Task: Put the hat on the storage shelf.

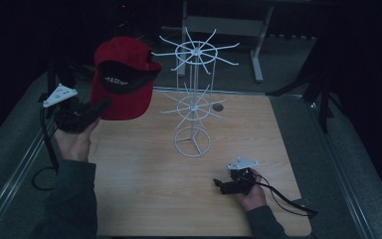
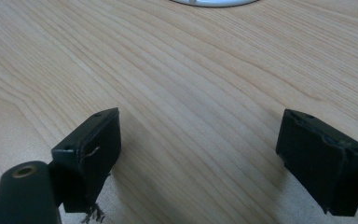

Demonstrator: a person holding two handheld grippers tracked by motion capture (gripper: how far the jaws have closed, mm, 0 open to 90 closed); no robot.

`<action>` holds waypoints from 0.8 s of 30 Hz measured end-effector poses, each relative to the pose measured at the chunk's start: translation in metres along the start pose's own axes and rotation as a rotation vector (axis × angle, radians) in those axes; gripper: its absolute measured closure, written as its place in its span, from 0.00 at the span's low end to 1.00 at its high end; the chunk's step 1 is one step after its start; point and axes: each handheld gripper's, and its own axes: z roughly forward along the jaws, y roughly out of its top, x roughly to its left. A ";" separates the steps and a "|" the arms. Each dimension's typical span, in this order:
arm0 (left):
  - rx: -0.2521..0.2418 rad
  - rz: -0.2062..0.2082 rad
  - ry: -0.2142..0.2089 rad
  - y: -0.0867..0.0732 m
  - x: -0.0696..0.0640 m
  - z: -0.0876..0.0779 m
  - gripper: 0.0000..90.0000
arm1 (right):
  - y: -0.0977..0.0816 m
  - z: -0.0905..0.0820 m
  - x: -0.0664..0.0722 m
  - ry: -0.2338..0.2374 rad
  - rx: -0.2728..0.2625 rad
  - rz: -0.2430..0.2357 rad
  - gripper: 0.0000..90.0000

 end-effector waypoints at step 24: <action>-0.074 -0.012 0.015 0.027 -0.002 0.002 0.95 | 0.000 0.000 0.000 0.001 0.000 0.000 0.15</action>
